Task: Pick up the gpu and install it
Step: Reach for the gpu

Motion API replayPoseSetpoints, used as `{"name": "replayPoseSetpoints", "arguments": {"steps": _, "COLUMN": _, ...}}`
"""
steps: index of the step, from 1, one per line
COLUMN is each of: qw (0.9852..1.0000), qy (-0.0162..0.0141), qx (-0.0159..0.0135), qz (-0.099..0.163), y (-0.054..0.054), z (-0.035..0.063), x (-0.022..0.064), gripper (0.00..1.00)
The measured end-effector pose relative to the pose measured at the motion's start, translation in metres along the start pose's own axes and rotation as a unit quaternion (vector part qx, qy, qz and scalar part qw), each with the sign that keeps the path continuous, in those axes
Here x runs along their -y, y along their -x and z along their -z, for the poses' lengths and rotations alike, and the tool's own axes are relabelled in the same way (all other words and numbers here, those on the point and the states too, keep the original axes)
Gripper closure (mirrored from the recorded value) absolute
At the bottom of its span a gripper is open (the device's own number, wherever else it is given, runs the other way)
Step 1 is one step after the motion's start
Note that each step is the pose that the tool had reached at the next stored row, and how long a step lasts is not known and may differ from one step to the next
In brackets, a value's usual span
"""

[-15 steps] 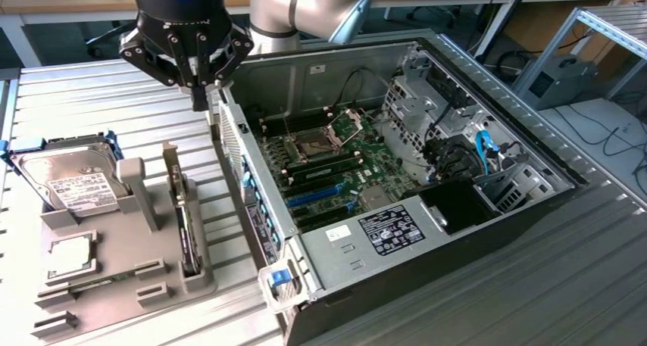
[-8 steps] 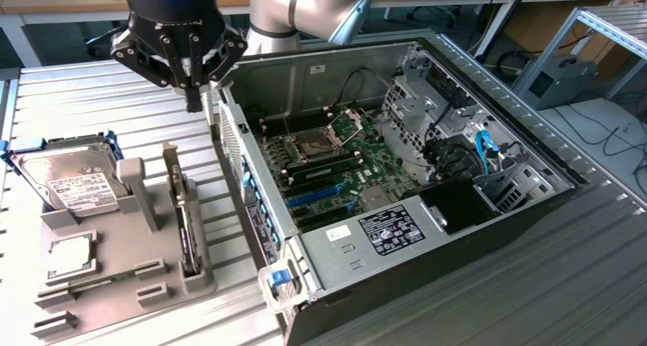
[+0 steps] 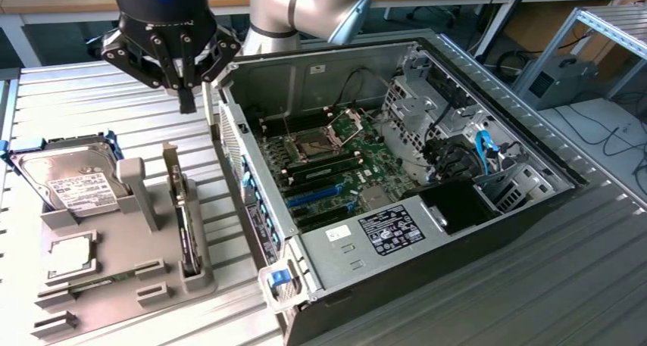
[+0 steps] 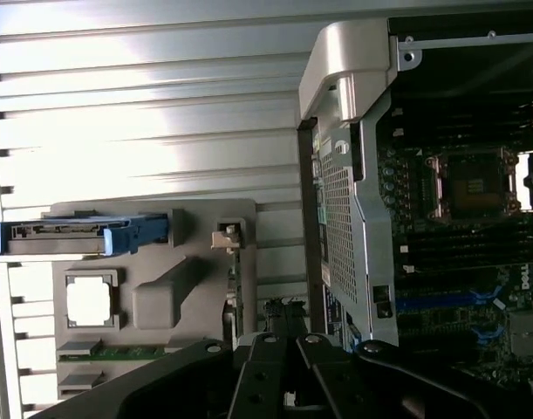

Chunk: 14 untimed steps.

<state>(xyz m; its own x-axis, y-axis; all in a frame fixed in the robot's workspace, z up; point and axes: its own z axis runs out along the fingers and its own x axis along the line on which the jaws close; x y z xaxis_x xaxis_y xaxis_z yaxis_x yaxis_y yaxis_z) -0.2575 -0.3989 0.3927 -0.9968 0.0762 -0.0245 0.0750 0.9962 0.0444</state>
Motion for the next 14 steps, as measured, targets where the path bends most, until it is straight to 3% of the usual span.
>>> {"name": "replayPoseSetpoints", "arguments": {"steps": 14, "qw": 1.0, "qy": 0.0, "qx": 0.0, "qz": 0.0, "y": -0.0021, "z": 0.0002, "x": 0.0032, "gripper": 0.89}}
